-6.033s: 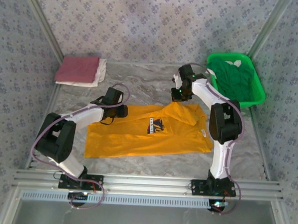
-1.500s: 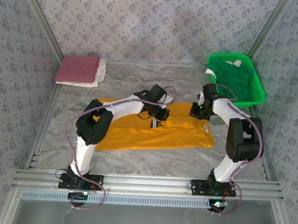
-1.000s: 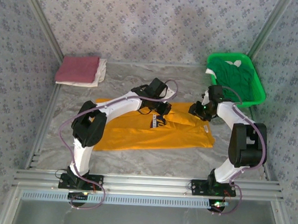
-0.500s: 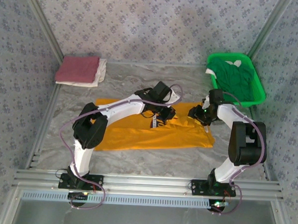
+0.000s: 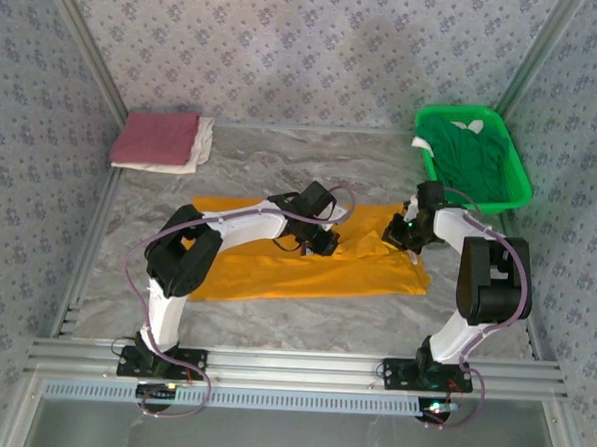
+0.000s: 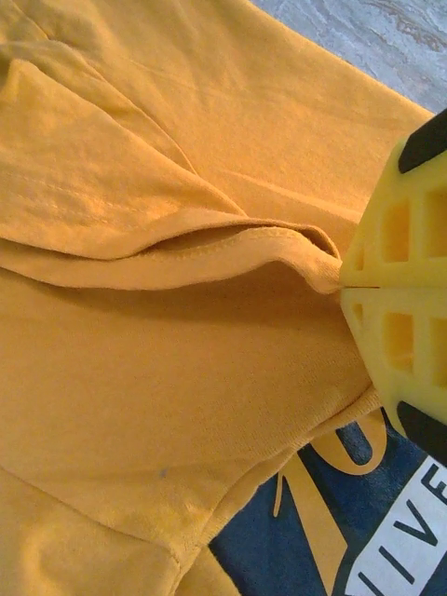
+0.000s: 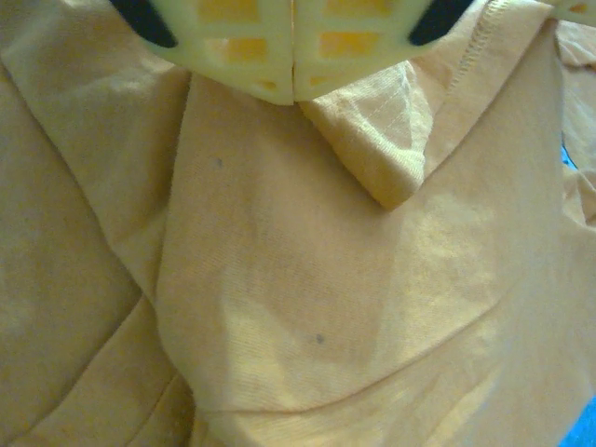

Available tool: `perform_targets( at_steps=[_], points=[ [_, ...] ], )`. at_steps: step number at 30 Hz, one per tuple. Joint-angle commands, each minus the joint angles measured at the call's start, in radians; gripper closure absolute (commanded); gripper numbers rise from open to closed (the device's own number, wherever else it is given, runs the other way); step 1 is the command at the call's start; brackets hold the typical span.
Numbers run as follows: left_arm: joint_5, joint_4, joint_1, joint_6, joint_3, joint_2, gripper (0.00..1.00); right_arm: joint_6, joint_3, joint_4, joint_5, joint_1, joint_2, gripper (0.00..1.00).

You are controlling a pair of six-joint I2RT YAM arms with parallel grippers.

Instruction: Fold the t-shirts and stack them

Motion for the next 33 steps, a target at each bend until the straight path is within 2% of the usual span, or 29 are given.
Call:
perform_targets(
  at_steps=[1,3,4,8,10,22,26,28,33],
  points=[
    [-0.016,0.037,-0.003,-0.023,-0.018,-0.046,0.95,-0.008,0.013,-0.008,-0.007,-0.006,-0.007,0.95],
    [-0.03,0.046,-0.001,-0.028,-0.026,-0.06,0.85,-0.012,0.024,-0.023,-0.003,-0.008,-0.02,0.98],
    [-0.03,0.048,0.001,-0.029,-0.025,-0.064,0.85,-0.014,0.03,-0.029,-0.003,-0.009,-0.03,1.0],
    [-0.013,0.067,0.011,-0.045,-0.026,-0.077,0.97,-0.003,0.056,-0.047,-0.026,-0.015,-0.061,1.0],
    [0.006,0.081,0.022,-0.064,-0.027,-0.08,1.0,0.008,0.065,-0.053,-0.045,-0.022,-0.074,1.0],
    [0.077,0.14,0.075,-0.141,-0.026,-0.109,1.0,0.041,0.127,-0.048,-0.075,-0.052,-0.101,1.0],
    [0.084,0.111,0.087,-0.14,-0.002,-0.111,1.0,0.044,0.156,-0.062,-0.071,-0.043,-0.107,1.0],
    [0.1,0.119,0.085,-0.132,-0.008,-0.116,0.97,0.037,0.157,-0.058,-0.072,-0.043,-0.111,1.0],
    [0.095,0.12,0.086,-0.122,-0.013,-0.109,0.96,0.014,0.118,0.008,-0.074,-0.05,-0.095,1.0]
  ],
)
